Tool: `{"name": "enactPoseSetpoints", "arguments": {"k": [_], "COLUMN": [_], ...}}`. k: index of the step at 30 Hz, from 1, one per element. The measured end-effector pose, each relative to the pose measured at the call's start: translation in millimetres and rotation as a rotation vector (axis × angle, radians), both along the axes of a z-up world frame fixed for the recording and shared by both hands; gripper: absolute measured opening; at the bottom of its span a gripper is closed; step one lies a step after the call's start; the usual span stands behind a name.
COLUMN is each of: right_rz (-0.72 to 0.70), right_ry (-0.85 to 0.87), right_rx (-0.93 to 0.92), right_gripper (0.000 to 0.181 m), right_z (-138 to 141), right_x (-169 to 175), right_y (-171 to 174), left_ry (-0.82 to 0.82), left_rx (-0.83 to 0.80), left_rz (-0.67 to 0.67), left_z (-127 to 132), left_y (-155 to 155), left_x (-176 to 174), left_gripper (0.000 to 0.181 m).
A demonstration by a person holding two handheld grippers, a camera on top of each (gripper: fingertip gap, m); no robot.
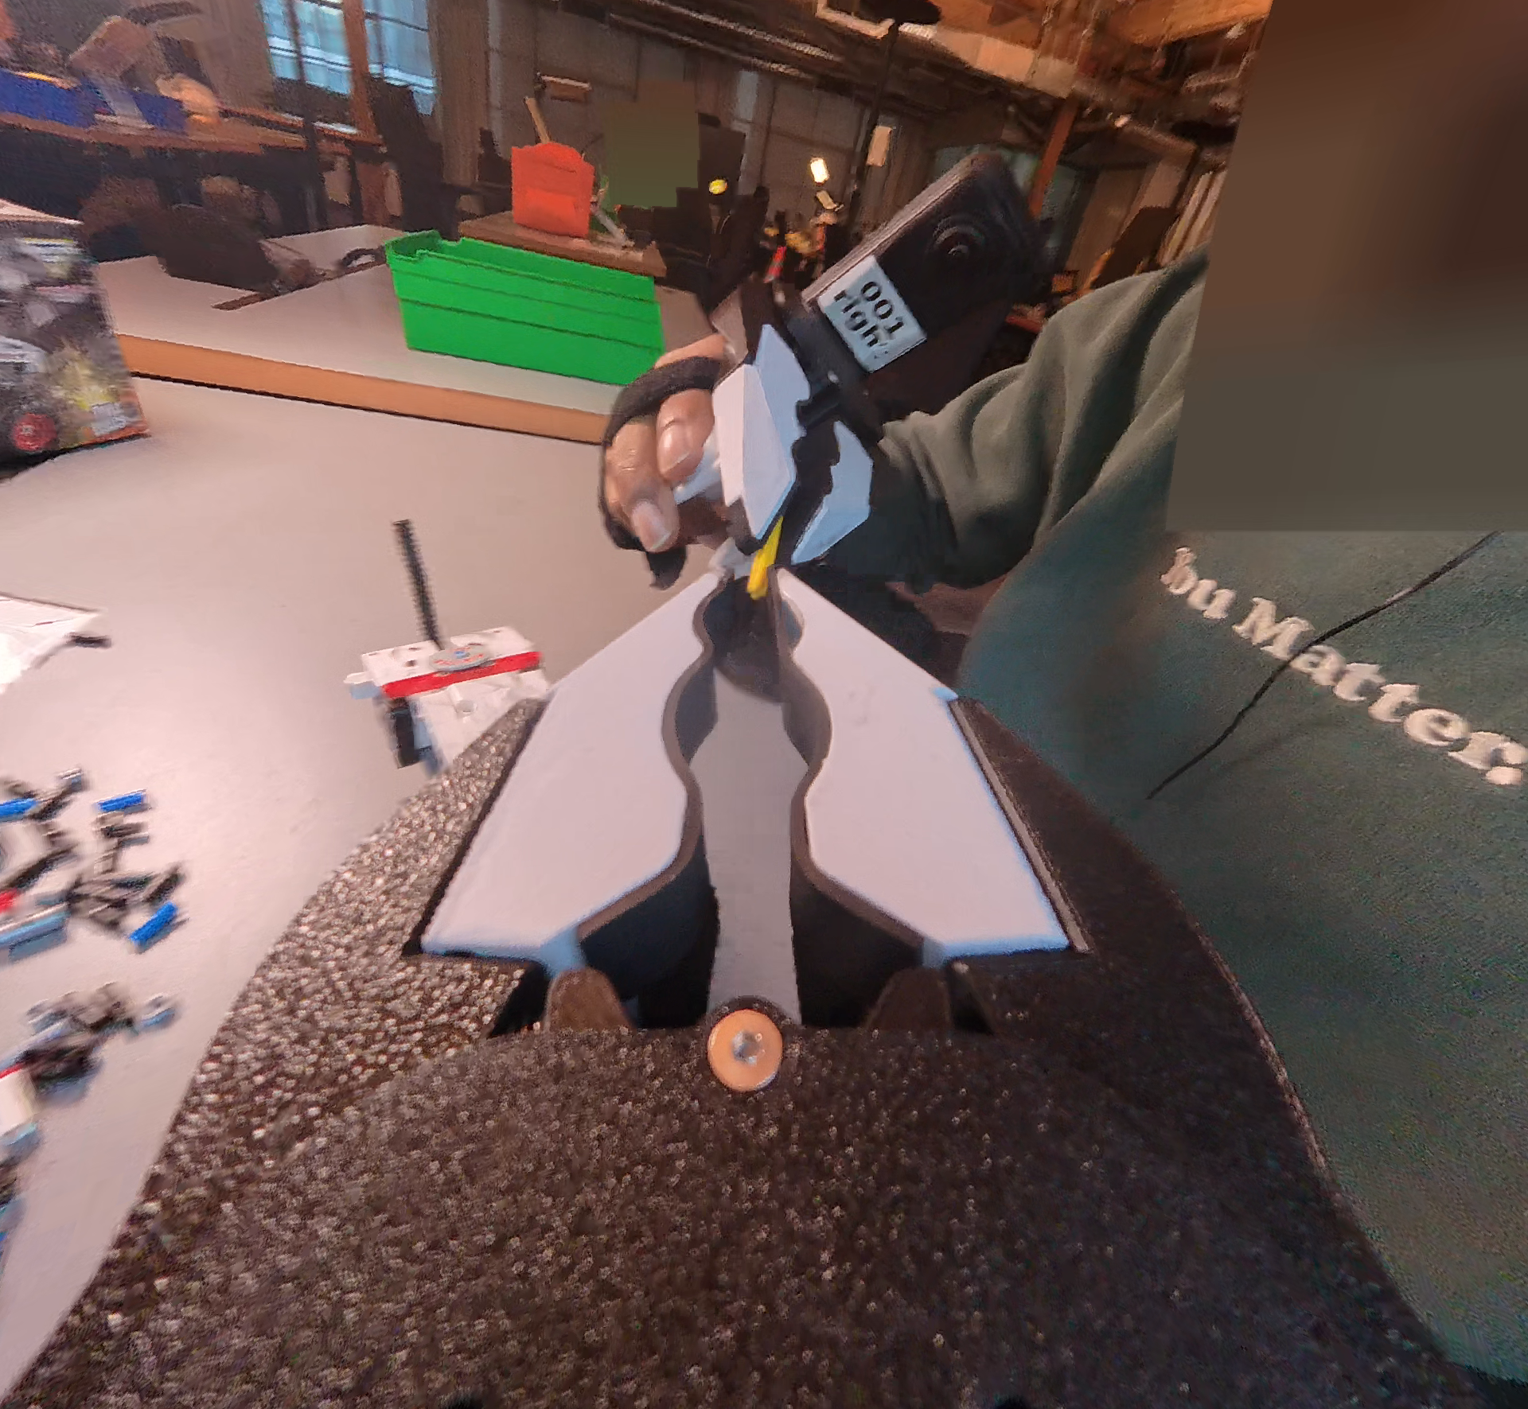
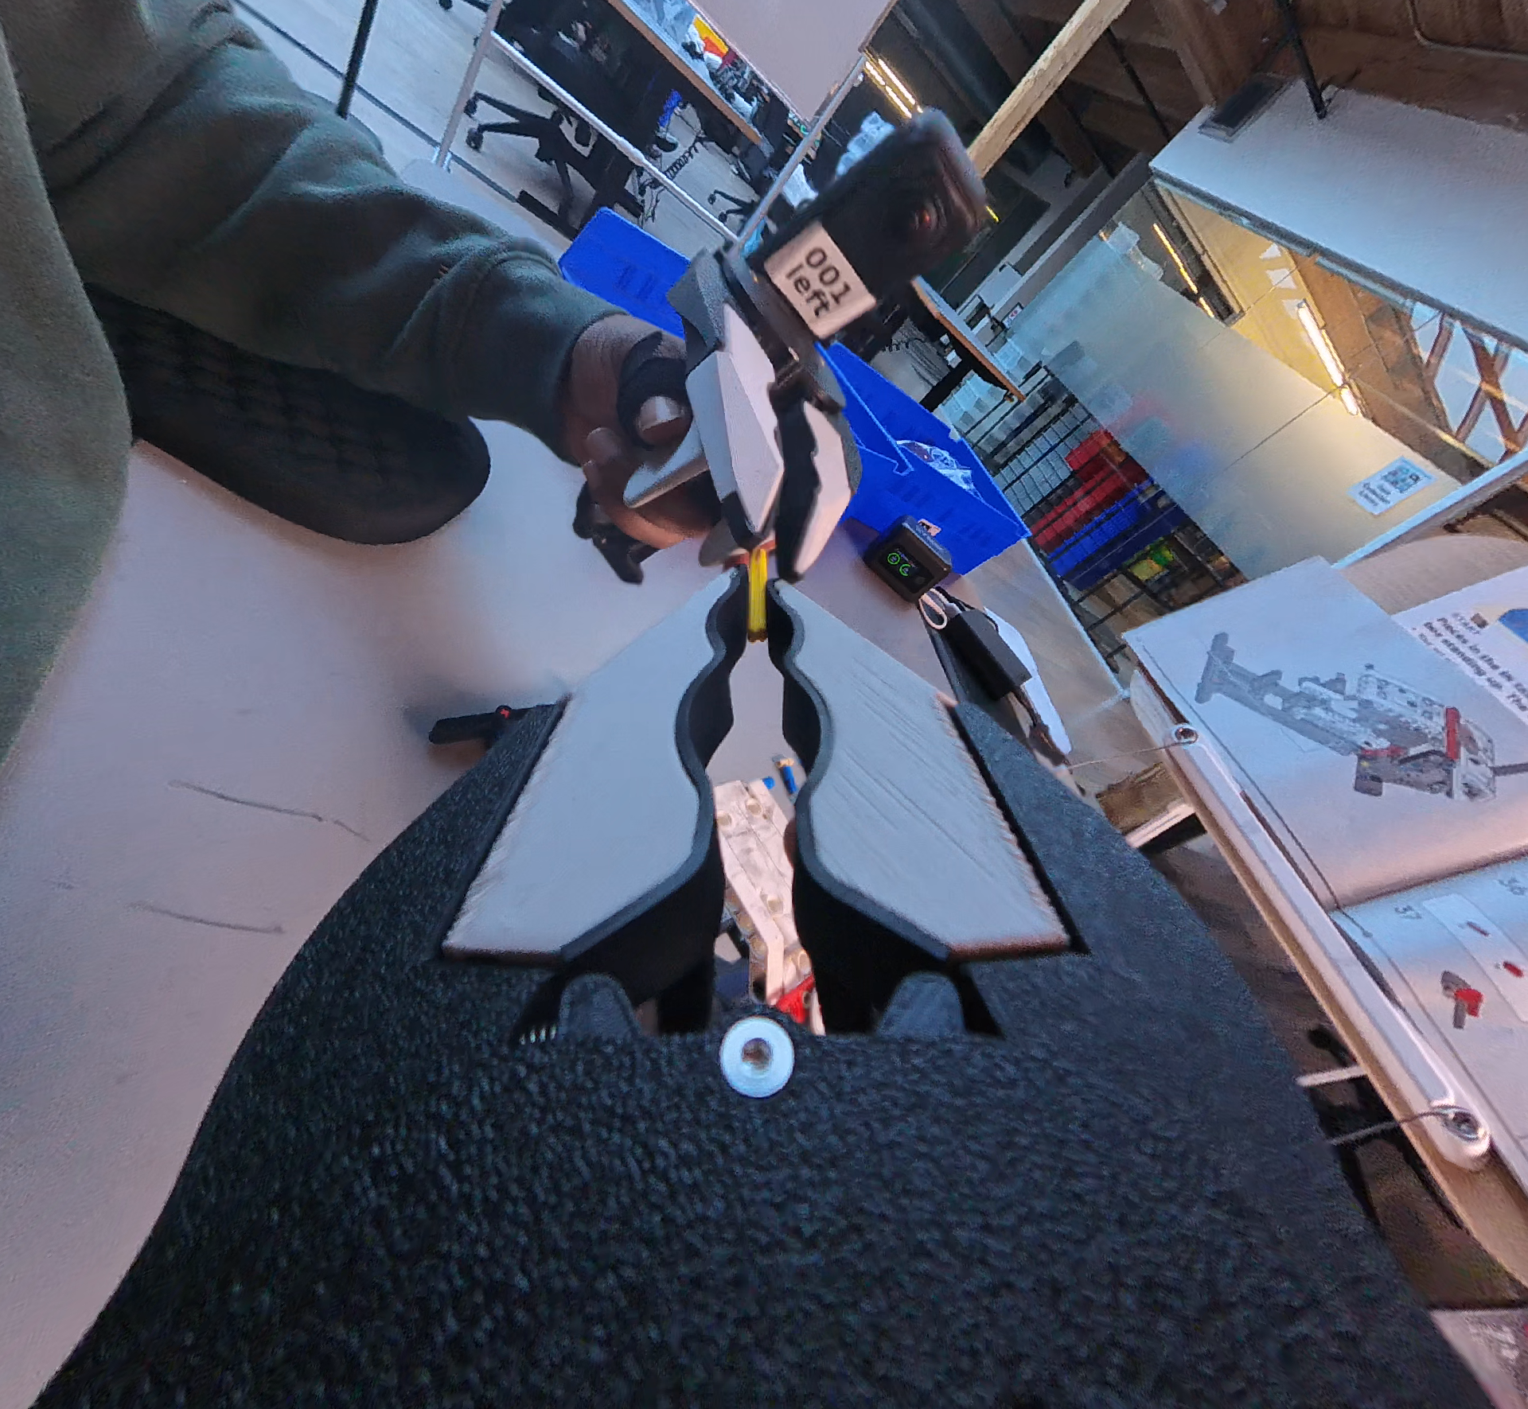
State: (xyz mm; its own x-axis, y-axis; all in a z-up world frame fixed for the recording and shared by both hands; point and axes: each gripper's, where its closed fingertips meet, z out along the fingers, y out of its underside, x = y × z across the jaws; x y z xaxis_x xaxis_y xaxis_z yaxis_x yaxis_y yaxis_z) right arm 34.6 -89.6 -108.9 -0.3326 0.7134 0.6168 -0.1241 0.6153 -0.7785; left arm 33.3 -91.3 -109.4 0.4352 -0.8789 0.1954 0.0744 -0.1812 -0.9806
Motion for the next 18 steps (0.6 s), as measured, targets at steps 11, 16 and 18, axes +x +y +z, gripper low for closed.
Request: {"name": "enactPoseSetpoints", "arguments": {"k": [11, 16, 18], "right_rz": [-0.097, -0.064, -0.048], "right_ry": [-0.114, -0.155, -0.177], "right_rx": [-0.184, -0.173, -0.165], "right_gripper": [0.003, 0.003, 0.003], "right_z": [-32.4, -40.5, -43.7], "right_x": [14.3, 11.0, 10.8], "right_y": [35.5, 25.6, 23.0], "left_ry": [0.732, 0.916, 1.018], "left_rx": [-0.223, -0.165, -0.117], "left_rz": [0.474, 0.428, 0.353], "left_z": [-140.2, -155.9, -152.5], "left_y": [0.5, 6.0, 8.6], "left_x": [-115.5, -126.6, -127.0], "left_gripper": [0.039, 0.044, 0.05]}}
